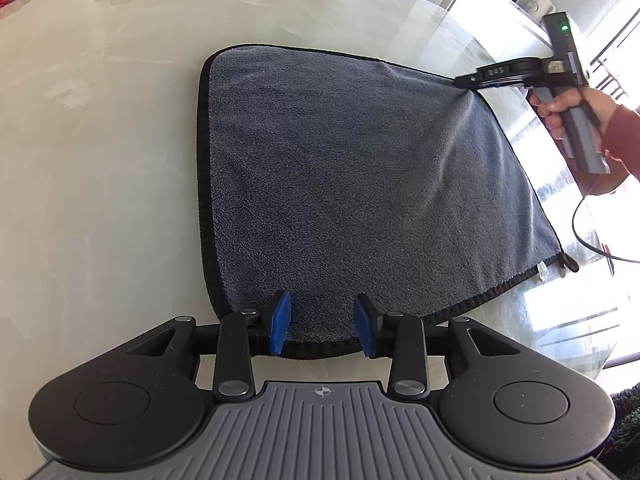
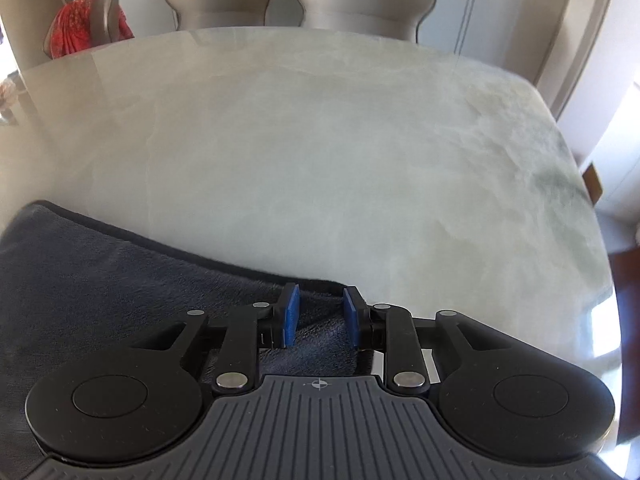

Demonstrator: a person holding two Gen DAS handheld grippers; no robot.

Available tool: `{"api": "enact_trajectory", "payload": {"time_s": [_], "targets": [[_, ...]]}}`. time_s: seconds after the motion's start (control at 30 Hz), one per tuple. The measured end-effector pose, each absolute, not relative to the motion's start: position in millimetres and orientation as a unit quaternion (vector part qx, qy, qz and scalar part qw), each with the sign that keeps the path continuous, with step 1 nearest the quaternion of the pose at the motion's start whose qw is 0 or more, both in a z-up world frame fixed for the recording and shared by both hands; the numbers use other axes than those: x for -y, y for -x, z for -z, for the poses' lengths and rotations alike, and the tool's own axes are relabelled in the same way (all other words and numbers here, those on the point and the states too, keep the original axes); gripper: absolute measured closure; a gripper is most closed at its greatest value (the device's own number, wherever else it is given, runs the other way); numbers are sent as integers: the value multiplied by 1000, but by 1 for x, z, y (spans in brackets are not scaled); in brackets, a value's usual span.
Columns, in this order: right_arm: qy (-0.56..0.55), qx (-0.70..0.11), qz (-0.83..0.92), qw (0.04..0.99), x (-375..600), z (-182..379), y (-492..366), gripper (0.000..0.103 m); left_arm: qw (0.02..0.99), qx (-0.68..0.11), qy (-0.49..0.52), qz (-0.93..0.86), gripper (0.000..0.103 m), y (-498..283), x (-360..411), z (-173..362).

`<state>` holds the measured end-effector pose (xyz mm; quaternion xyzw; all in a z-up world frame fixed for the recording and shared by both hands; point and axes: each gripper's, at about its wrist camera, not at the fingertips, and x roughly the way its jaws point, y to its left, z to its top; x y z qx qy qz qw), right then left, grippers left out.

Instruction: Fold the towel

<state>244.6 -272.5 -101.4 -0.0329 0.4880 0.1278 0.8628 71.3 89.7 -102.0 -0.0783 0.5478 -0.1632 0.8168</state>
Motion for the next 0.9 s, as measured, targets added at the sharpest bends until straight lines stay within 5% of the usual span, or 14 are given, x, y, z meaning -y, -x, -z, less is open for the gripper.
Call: {"api": "enact_trajectory", "payload": {"time_s": [0.37, 0.9], "targets": [[-23, -534, -167, 828, 291, 97, -97, 71, 857, -485, 31, 170, 44, -131, -90, 70], [-48, -527, -120, 840, 299, 109, -52, 70, 852, -479, -14, 208, 43, -262, -48, 96]]}}
